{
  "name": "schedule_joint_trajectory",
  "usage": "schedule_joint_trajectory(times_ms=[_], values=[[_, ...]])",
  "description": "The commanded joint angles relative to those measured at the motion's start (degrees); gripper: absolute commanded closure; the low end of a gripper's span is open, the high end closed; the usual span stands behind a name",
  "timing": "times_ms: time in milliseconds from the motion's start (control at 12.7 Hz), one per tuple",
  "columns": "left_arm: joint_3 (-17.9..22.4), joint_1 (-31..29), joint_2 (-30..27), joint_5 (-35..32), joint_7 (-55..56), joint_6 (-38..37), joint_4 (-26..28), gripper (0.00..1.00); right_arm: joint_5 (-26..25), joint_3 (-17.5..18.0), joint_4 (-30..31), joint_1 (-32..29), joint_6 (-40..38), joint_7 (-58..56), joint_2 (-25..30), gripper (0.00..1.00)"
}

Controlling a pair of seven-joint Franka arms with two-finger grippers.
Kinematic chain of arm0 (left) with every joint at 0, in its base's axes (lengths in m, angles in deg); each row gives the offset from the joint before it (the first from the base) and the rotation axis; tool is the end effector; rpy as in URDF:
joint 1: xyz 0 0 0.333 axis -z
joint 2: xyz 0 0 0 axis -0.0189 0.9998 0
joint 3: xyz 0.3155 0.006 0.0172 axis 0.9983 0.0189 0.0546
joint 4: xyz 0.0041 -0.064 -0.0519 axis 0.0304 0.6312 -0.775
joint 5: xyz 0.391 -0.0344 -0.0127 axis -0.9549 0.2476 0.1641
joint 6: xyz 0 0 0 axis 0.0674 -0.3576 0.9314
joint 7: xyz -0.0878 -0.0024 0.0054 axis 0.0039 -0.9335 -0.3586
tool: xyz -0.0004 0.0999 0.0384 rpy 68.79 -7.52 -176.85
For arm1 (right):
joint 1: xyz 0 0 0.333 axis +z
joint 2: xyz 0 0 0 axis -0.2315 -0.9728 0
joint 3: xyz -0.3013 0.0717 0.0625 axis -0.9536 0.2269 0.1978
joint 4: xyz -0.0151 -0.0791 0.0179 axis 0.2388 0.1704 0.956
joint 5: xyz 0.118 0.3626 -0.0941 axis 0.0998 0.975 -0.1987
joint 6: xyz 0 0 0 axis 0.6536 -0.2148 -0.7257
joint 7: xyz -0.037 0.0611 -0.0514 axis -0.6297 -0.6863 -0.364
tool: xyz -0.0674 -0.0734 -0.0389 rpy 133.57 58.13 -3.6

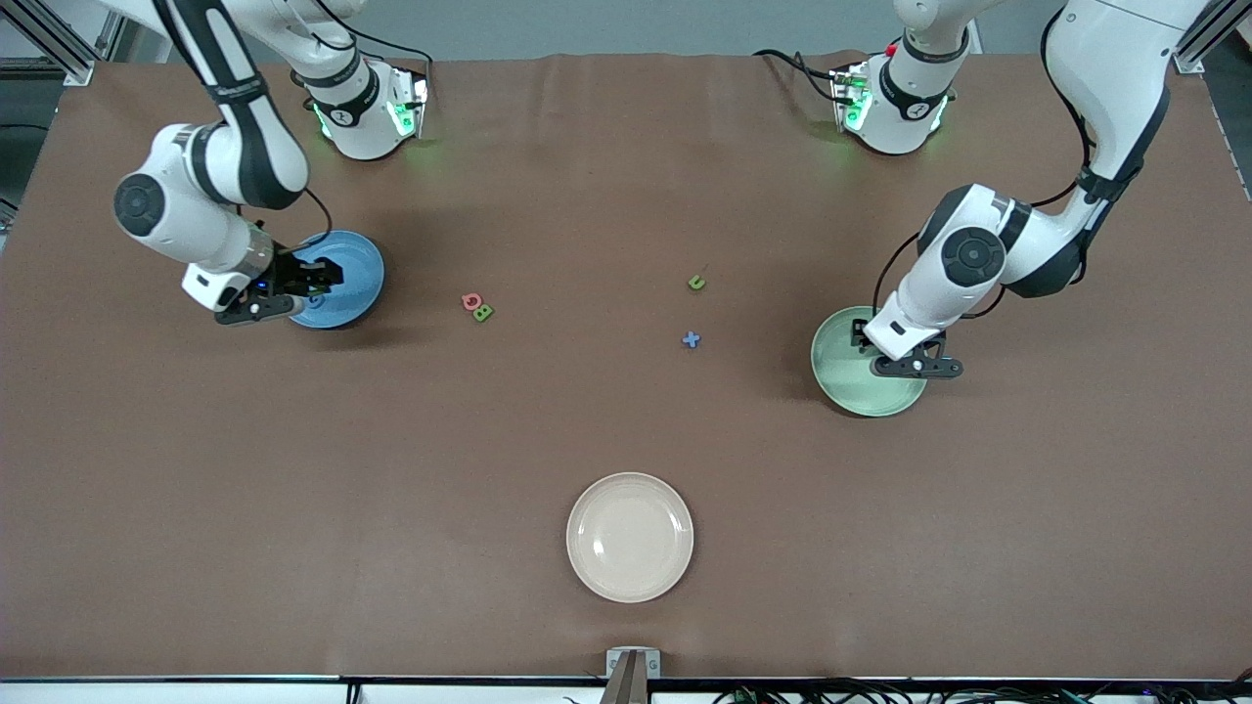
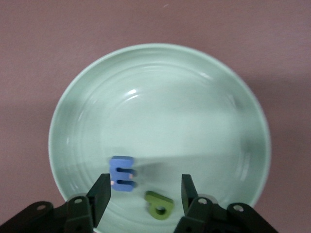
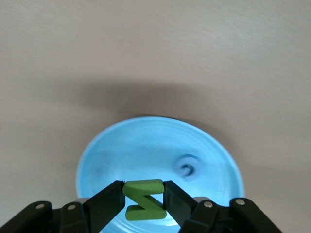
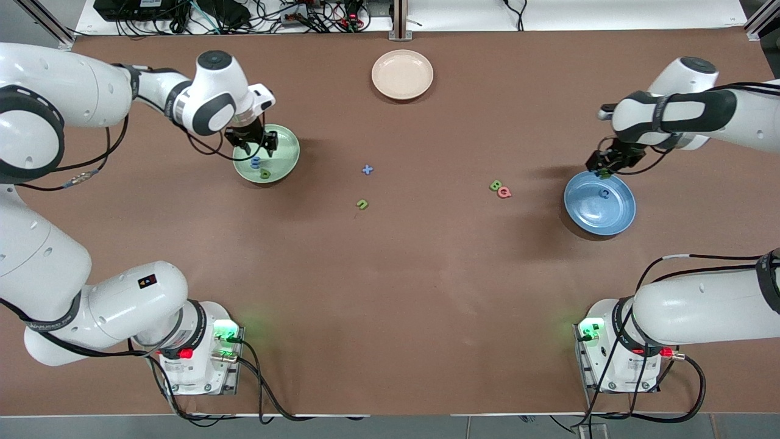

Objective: Sort uppercase to blue plate, lowercase to green plate
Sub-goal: 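Reach the left gripper to the blue x while the right gripper drops N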

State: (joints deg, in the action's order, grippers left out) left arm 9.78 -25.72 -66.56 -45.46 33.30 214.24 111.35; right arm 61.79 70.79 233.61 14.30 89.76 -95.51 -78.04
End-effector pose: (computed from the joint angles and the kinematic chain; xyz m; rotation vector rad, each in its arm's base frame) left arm 0.5020 -0.1379 0.2264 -3.0791 0.1448 0.0515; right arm 0.4198 -0.0398 0.2475 -3.0165 -0.2389 0.2220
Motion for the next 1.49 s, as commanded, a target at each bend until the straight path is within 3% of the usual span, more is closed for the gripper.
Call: schedule_joint_trajectory(times_ms=[0,79,236,472,550,629,708,943,1258,1415], values=[[-5.78,0.08,-1.07,2.46,4.89,-4.90,-3.38,0.27,-0.16,1.25,2.22,-1.18,5.45,-1.29,-3.18,0.98],[-7.19,1.13,-0.54,3.52,7.61,-5.61,-4.96,0.24,-0.08,1.34,2.93,-0.92,8.61,-1.11,-5.28,0.98],[-7.82,5.07,1.47,4.05,12.27,-6.58,-7.86,0.00,0.10,1.43,3.20,-0.83,12.15,-0.59,-8.36,0.98],[-7.73,10.70,5.86,4.14,21.75,-7.11,-12.69,0.00,0.71,1.52,3.37,0.40,14.01,-0.15,-9.96,0.98],[-7.56,12.55,7.62,4.14,25.18,-7.11,-14.71,0.00,0.80,1.52,3.37,0.58,13.83,0.55,-9.96,0.89],[-7.47,14.30,9.03,4.05,28.52,-7.11,-16.21,0.00,0.80,1.52,3.37,1.36,13.74,1.34,-9.96,0.55],[-7.03,16.24,10.26,3.88,32.21,-7.11,-17.53,0.00,0.80,1.52,3.20,1.81,13.66,2.74,-9.96,0.01],[-1.60,24.05,13.60,3.44,37.43,-7.11,-21.22,0.00,0.80,1.69,2.67,3.82,8.50,7.13,-7.78,0.00],[8.07,36.10,16.33,3.26,41.29,-6.58,-24.04,0.01,0.54,1.87,-4.26,9.09,-10.30,18.55,-0.39,0.00],[9.49,38.40,17.65,3.26,42.26,-6.14,-24.83,0.04,0.54,1.96,-8.21,13.74,-16.21,27.14,0.15,0.00]])
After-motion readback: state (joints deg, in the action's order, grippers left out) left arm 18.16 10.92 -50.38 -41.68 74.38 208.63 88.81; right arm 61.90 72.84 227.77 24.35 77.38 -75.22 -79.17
